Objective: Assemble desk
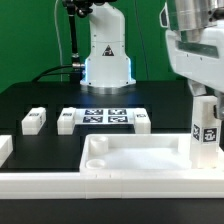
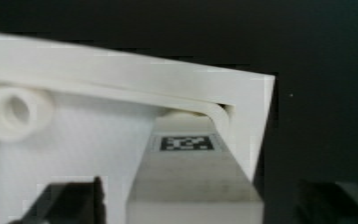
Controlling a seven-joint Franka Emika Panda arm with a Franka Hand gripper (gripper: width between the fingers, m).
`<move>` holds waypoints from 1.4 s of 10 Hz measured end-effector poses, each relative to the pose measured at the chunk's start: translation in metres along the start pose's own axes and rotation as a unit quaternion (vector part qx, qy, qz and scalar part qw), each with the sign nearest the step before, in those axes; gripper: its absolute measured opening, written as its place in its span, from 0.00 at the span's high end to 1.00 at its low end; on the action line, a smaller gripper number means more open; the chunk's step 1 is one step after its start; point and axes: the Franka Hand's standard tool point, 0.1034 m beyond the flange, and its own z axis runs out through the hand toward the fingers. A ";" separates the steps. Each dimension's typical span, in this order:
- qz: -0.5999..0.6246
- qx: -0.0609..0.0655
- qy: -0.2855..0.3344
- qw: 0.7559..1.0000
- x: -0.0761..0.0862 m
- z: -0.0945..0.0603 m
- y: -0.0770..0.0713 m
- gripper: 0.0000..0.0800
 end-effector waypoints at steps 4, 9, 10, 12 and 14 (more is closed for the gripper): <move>-0.221 -0.009 0.008 0.975 -0.005 0.003 -0.001 0.19; -0.557 -0.034 0.019 0.829 0.004 0.003 0.003 0.22; -0.548 -0.033 0.019 0.835 0.004 0.003 0.003 0.38; -0.494 -0.031 0.020 0.869 0.003 0.003 0.003 0.60; -0.442 -0.029 0.022 0.896 0.004 0.003 0.003 0.64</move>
Offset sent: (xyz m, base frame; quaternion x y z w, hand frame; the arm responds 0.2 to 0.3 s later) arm 0.0000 0.0000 0.0000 0.0000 0.0000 -0.1296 0.9916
